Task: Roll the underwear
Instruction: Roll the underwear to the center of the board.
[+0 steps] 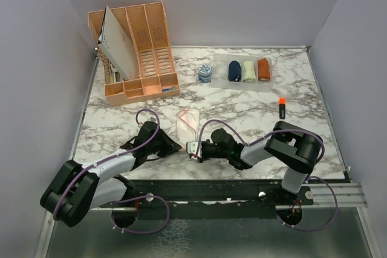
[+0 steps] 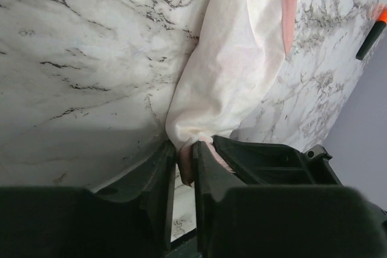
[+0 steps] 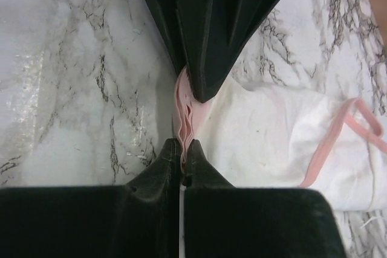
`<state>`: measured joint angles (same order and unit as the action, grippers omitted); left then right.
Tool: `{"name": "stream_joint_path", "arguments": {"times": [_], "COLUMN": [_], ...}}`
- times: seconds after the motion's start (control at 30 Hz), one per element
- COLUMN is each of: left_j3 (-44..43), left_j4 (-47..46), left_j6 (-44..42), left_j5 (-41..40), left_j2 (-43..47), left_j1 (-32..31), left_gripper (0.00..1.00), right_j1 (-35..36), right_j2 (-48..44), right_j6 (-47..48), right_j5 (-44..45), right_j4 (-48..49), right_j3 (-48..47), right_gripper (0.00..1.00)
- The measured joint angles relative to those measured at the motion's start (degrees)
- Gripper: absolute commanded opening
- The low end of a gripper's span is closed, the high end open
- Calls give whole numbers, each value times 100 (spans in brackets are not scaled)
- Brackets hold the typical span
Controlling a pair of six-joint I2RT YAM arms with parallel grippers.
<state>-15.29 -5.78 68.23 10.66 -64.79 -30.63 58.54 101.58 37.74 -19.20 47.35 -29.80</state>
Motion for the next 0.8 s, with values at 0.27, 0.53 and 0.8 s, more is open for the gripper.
{"name": "stream_joint_path", "arguments": {"times": [0.27, 0.53, 0.8], "left_j3": [-2, -2, 26], "left_j4": [262, 581, 293], "left_j6": [-48, -575, -1318], "left_j5": [-153, -286, -87], "left_j2": [691, 1419, 1213], "left_j1": [-4, -4, -4], "left_gripper": [80, 82, 82], "right_j1": [-79, -490, -1285], "right_j2": [4, 94, 739], "right_j6": [-1808, -4085, -6157], "right_j5": [-105, -529, -1126], "right_j4": [957, 1731, 2114], "right_j3": [511, 649, 645], "right_gripper": [0, 1, 1]}}
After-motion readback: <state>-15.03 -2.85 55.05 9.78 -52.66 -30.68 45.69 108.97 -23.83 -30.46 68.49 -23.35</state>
